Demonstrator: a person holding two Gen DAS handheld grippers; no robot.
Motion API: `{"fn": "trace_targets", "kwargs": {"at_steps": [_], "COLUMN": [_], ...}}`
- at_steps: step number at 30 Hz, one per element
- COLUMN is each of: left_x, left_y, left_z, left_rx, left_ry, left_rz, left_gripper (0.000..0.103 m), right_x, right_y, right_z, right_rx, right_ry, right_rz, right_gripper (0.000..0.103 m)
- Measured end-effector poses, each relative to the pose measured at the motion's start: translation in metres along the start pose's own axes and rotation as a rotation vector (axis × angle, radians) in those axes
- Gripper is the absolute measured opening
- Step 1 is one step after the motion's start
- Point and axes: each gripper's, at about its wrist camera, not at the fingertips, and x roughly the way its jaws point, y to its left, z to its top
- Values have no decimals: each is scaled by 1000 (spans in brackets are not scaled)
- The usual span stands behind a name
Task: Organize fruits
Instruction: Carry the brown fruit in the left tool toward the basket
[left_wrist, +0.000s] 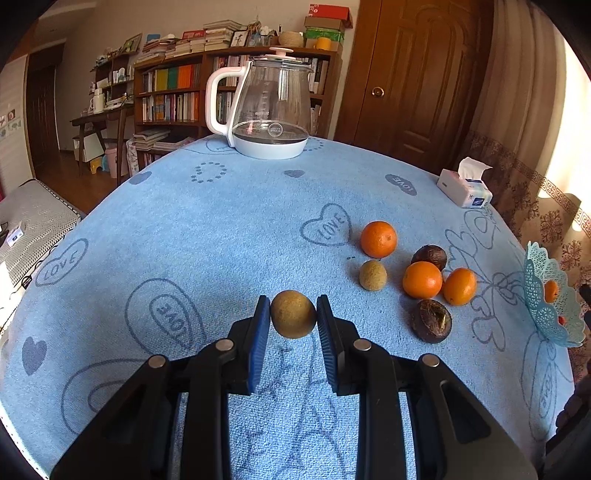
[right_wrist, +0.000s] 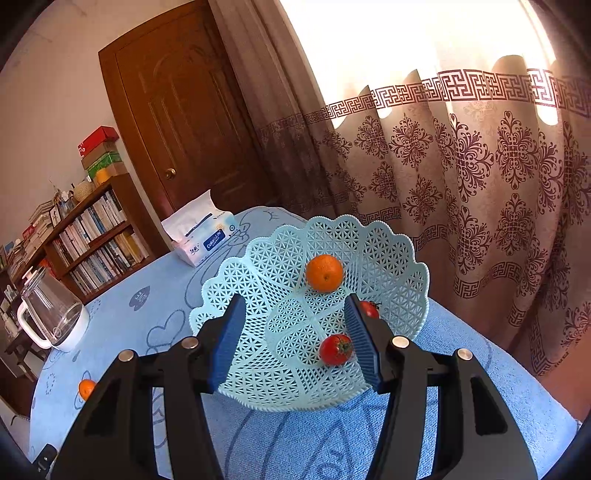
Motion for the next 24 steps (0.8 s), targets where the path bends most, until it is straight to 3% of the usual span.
{"fn": "trace_targets", "kwargs": {"at_steps": [9,14,24], "left_x": [-20,-18,-15], "left_y": [-74,-121,-224], "left_z": [12,16,11], "left_rx": [134,200,384], "left_ry": [-65,-46,-54], "left_rz": [-114,-202,-388], "left_gripper": [26,26,26], "right_x": [-3,1,3], "right_y": [-17,-39,-43], "right_z": [22,22,13], "right_rx": [-100,-41,14], "right_ry": [-45,-38,-43], "right_rz": [-63,-81,-82], "right_gripper": [58,60,65]}}
